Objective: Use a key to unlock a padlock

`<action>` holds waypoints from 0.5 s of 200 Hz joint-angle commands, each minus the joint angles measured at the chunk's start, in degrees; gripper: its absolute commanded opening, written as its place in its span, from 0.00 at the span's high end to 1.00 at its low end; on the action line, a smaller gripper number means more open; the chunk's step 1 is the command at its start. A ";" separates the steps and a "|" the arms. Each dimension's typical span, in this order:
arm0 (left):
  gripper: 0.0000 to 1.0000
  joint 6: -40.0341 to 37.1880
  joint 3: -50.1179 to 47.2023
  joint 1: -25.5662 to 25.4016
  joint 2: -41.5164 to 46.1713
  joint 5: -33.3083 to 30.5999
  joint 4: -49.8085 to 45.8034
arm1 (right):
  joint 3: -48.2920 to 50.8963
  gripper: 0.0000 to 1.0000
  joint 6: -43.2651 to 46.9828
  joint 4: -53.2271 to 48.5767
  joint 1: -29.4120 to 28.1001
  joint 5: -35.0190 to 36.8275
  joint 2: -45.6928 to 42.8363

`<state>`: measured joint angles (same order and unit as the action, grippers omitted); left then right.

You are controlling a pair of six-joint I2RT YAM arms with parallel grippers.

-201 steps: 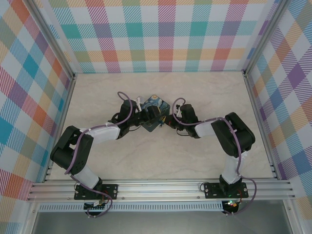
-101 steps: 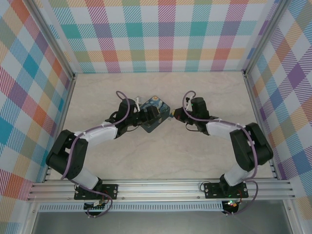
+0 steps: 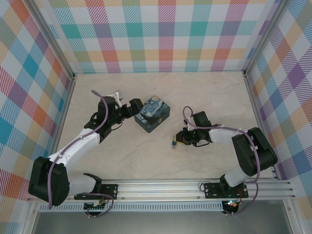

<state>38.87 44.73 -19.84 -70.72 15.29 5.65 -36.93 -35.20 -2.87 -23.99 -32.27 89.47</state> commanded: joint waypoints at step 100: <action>0.01 -11.82 -8.05 14.11 11.39 -14.96 -9.12 | -7.96 0.24 16.92 -16.54 4.89 27.80 -17.45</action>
<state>32.47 39.40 -7.07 -62.11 10.20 -2.04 -42.46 -26.63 -14.06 -21.39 -16.95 77.69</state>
